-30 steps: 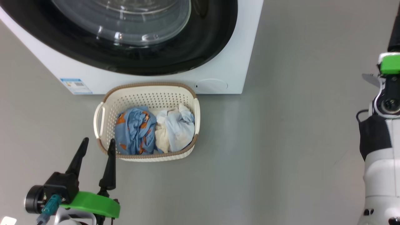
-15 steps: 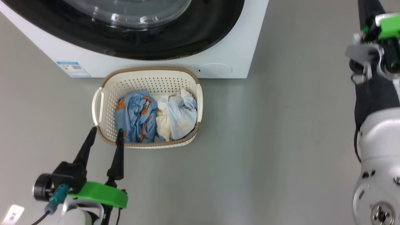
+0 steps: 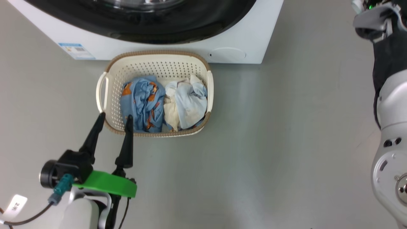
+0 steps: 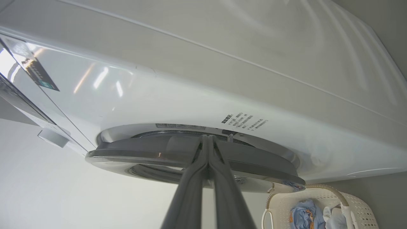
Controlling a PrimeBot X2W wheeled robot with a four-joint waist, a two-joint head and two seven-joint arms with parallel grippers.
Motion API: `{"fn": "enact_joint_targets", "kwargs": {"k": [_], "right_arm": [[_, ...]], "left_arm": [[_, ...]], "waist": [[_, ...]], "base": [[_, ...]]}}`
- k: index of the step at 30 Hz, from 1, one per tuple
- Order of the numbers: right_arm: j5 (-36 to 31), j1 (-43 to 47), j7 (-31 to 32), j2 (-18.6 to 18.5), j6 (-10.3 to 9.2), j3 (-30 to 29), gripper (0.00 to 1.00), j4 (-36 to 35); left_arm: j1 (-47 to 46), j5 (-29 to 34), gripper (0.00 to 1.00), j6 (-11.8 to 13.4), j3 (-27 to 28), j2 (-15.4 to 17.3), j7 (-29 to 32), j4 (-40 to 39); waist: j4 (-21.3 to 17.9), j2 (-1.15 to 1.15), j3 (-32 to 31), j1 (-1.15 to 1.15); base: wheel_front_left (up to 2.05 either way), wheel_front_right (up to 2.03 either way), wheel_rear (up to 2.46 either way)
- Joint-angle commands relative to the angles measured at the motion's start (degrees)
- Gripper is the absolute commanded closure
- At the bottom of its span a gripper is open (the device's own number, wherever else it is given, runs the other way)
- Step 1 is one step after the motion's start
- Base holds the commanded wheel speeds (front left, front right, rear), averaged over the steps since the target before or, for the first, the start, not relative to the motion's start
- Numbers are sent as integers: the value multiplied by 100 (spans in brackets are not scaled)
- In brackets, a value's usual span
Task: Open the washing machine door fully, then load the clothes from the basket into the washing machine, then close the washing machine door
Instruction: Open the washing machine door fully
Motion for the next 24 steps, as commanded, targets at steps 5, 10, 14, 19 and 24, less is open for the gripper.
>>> {"fn": "enact_joint_targets", "kwargs": {"k": [5,10,14,19,24], "right_arm": [[-547,-648,364,95,10,-105,100,-49],[-817,-892,547,159,10,-194,100,-42],[-977,-1043,701,229,10,-259,100,-55],[-942,-1145,805,260,10,-230,100,-95],[-572,-1281,693,262,10,66,100,41]], "left_arm": [[-293,-157,0,87,136,104,-37,-277],[-402,-220,0,133,86,104,-37,-327],[-476,-260,0,174,25,104,-37,-380],[-534,-335,0,196,-40,104,-37,-387],[-590,-390,0,222,-105,104,-37,-426]], "waist": [[126,0,270,0],[208,0,390,0],[264,0,490,0],[332,0,578,0],[393,0,671,0]], "base": [[0,0,0],[0,0,0],[0,0,0],[0,0,0],[0,0,0]]}}
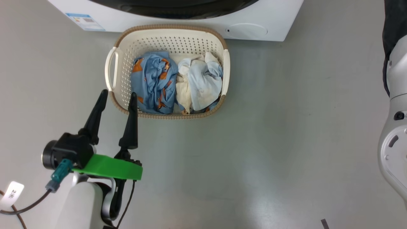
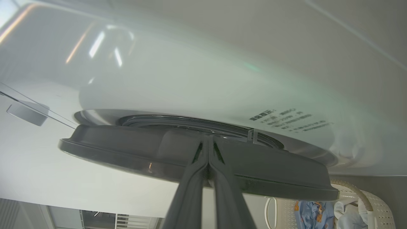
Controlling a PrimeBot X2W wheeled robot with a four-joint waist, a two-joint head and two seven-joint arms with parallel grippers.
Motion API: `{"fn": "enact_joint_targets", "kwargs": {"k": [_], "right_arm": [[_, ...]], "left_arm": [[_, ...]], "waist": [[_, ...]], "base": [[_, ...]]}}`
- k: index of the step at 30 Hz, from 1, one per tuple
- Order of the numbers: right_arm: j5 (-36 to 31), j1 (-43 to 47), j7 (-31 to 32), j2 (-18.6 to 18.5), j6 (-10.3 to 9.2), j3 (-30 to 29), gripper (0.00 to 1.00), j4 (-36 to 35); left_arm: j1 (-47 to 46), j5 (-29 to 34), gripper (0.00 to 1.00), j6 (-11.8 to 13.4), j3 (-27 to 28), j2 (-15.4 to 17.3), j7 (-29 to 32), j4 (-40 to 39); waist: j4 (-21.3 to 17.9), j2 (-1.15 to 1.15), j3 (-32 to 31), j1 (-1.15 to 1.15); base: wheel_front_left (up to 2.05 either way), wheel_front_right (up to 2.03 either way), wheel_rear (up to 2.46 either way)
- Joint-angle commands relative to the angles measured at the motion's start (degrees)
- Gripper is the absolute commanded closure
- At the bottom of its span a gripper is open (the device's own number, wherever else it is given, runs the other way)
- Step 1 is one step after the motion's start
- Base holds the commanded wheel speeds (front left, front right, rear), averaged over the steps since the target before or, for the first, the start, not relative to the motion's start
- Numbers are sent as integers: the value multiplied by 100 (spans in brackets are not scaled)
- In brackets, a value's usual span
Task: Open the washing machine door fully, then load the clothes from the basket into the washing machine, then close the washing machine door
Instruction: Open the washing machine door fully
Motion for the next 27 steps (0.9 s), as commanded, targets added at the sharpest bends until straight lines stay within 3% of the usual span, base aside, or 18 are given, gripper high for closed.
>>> {"fn": "enact_joint_targets", "kwargs": {"k": [1,12,27], "right_arm": [[84,-233,-43,141,9,162,100,-101],[524,-310,-474,142,9,709,100,67],[517,-457,-771,142,9,839,100,224]], "left_arm": [[-119,-57,0,47,153,113,-36,-169],[-163,-105,0,94,73,113,-36,-189],[-198,-173,0,105,2,113,-36,-237]], "waist": [[33,0,52,0],[66,0,156,0],[112,0,347,0]], "base": [[0,0,0],[0,0,0],[0,0,0]]}}
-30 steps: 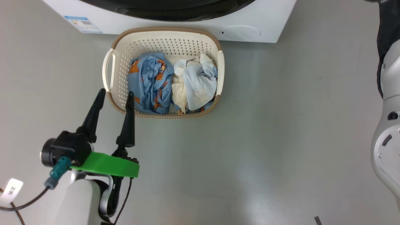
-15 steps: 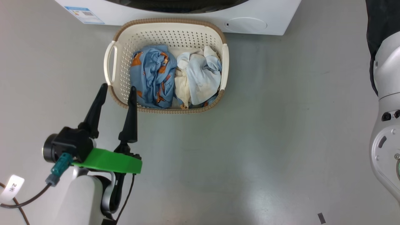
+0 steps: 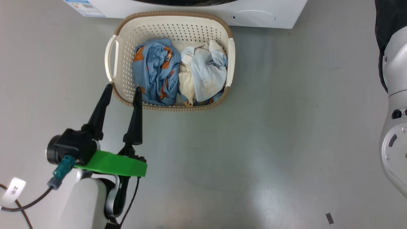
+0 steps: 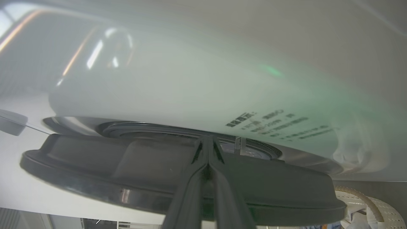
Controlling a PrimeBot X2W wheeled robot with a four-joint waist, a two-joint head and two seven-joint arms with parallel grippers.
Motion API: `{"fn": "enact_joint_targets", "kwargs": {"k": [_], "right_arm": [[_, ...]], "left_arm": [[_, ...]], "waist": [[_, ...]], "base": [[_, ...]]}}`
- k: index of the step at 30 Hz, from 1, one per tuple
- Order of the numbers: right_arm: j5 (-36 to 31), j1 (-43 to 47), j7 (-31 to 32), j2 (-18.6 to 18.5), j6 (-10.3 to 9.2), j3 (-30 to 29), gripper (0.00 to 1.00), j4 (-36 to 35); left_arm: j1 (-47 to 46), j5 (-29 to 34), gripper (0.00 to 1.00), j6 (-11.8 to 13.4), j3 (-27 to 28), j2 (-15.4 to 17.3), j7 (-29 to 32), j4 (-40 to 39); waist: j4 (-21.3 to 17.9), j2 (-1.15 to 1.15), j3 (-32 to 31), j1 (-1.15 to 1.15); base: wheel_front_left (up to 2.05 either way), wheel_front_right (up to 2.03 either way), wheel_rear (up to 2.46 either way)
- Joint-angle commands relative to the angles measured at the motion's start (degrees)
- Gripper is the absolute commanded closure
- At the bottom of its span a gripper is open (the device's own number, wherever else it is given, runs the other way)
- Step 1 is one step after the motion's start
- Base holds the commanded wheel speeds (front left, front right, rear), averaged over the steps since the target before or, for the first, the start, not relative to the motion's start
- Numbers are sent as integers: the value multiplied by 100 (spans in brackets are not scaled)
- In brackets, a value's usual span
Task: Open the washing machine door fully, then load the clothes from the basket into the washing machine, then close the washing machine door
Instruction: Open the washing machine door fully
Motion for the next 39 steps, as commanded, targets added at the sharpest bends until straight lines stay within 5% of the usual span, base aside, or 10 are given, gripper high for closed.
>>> {"fn": "enact_joint_targets", "kwargs": {"k": [1,16,39], "right_arm": [[-13,-216,-8,151,9,61,100,-128],[-95,-434,8,151,9,240,100,164],[235,540,1417,151,9,602,100,-553]], "left_arm": [[-85,-26,0,39,163,130,-36,-156],[-149,-136,0,103,81,130,-36,-209],[5,-81,0,42,213,130,-36,-182]], "waist": [[13,0,17,0],[123,0,146,0],[35,0,-193,0]], "base": [[0,0,0],[0,0,0],[0,0,0]]}}
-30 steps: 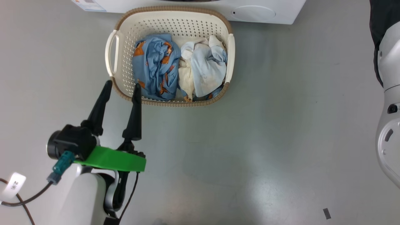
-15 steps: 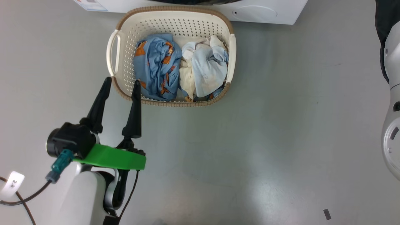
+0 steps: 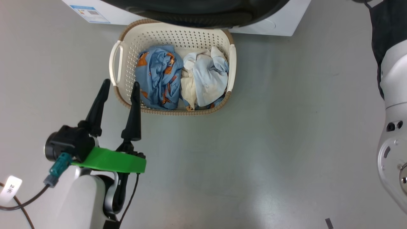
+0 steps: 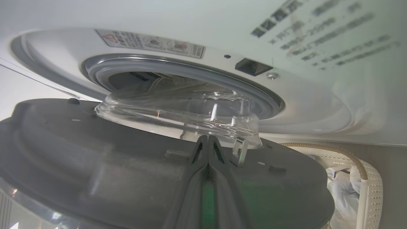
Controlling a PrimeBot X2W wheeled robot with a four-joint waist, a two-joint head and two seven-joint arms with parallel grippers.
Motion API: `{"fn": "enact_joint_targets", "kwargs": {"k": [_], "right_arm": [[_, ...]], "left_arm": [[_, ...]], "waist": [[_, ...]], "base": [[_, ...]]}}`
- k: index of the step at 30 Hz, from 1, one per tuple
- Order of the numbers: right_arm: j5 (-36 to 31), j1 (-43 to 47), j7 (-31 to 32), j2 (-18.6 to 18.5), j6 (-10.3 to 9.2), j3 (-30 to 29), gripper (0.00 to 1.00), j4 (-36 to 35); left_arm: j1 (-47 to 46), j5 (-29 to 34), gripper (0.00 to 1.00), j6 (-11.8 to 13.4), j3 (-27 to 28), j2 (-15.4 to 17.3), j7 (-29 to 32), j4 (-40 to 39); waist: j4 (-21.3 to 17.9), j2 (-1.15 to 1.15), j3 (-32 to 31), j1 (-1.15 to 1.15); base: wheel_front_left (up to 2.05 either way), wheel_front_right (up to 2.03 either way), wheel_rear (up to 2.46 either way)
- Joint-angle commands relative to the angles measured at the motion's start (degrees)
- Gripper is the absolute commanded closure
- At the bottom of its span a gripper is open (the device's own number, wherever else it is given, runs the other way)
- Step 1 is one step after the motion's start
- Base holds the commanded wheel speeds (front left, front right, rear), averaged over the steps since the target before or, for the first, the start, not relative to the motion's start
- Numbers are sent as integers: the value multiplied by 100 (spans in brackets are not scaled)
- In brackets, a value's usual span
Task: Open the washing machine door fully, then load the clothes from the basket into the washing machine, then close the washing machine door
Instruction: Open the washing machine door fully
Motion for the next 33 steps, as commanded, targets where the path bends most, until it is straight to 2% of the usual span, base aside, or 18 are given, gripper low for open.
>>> {"fn": "enact_joint_targets", "kwargs": {"k": [1,11,18,25,33], "right_arm": [[101,163,257,266,11,132,100,-261],[789,933,1123,266,11,646,100,-1118],[1243,1538,1439,266,11,1126,100,-1741],[1652,2145,1621,266,11,1715,100,-2275],[2082,2795,1439,266,11,2436,100,-2742]], "left_arm": [[110,26,0,-10,222,138,-36,-130],[241,60,0,-22,260,138,-36,-146],[292,66,0,-33,245,138,-36,-153],[369,78,0,-67,248,138,-36,-142],[487,110,0,-106,237,138,-36,-174]], "waist": [[2,0,-39,0],[-22,0,-245,0],[-27,0,-374,0],[13,0,-552,0],[82,0,-758,0]], "base": [[0,0,0],[0,0,0],[0,0,0],[0,0,0],[0,0,0]]}}
